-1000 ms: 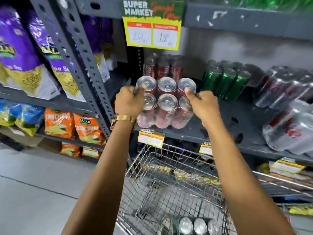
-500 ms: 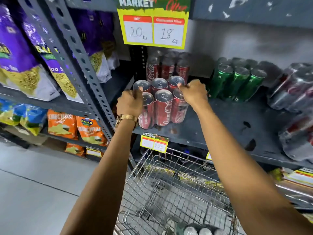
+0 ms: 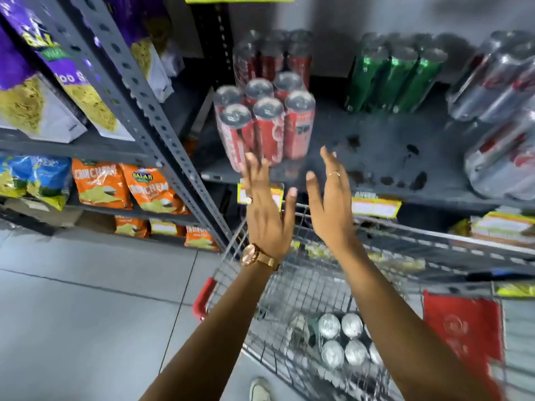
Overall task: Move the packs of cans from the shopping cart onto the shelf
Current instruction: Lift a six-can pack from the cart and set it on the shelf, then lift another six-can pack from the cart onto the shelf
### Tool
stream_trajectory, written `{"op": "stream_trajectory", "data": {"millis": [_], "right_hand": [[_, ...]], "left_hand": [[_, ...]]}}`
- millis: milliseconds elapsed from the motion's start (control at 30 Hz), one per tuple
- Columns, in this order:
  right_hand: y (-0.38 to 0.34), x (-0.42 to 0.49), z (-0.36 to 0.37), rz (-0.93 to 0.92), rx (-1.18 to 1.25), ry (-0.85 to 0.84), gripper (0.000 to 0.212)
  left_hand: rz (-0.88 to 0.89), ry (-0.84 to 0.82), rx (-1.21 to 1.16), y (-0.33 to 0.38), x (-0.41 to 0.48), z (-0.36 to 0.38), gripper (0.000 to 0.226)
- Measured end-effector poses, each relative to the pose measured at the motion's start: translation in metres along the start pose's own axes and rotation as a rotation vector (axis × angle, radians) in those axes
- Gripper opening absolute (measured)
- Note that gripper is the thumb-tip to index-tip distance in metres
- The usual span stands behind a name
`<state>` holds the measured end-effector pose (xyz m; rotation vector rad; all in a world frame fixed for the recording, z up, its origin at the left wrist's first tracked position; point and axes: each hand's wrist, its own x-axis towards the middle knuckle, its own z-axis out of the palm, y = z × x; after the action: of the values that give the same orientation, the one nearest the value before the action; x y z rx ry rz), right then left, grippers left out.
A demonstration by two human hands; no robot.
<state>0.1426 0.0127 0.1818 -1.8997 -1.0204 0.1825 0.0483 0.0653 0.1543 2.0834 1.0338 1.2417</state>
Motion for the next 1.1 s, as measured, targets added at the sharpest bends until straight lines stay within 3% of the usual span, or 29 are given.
{"op": "stream_trajectory", "data": {"millis": [100,200,300,433,533,600,667,800,967,1100], "right_hand": [[0.041,-0.063,-0.008,0.074,-0.013,-0.027,0.042],[0.082,-0.121,-0.018,0.249,-0.068,-0.053,0.039],[0.125,-0.167,-0.024,0.478,-0.147,-0.152,0.043],[0.180,-0.209,-0.032,0.797,-0.364,-0.378,0.046],[0.212,-0.228,-0.040,0.983,-0.307,-0.439,0.039],[0.224,-0.234,-0.046,1.151,-0.094,-0.392,0.030],[0.231,-0.235,-0.049,1.199,-0.030,-0.364,0.033],[0.235,-0.229,-0.048,1.187,-0.047,-0.345,0.042],[0.230,-0.217,-0.052,1.274,-0.011,-0.297,0.025],[0.198,-0.197,-0.062,1.199,-0.093,-0.167,0.031]], "left_hand": [[0.081,-0.238,0.042,-0.012,-0.060,0.014,0.063],[-0.015,-0.443,0.083,-0.026,-0.119,0.024,0.066],[-0.326,-0.677,0.178,-0.036,-0.165,0.034,0.072],[-0.986,-1.177,0.298,-0.055,-0.201,0.050,0.073],[-1.142,-1.344,0.218,-0.053,-0.216,0.057,0.066],[-1.207,-1.373,0.147,-0.045,-0.222,0.063,0.057],[-1.324,-1.347,0.063,-0.040,-0.226,0.073,0.048],[-1.497,-1.034,0.002,-0.026,-0.236,0.089,0.067],[-1.453,-0.846,-0.053,-0.024,-0.234,0.089,0.067],[-1.223,-0.774,-0.026,-0.016,-0.208,0.074,0.057]]}}
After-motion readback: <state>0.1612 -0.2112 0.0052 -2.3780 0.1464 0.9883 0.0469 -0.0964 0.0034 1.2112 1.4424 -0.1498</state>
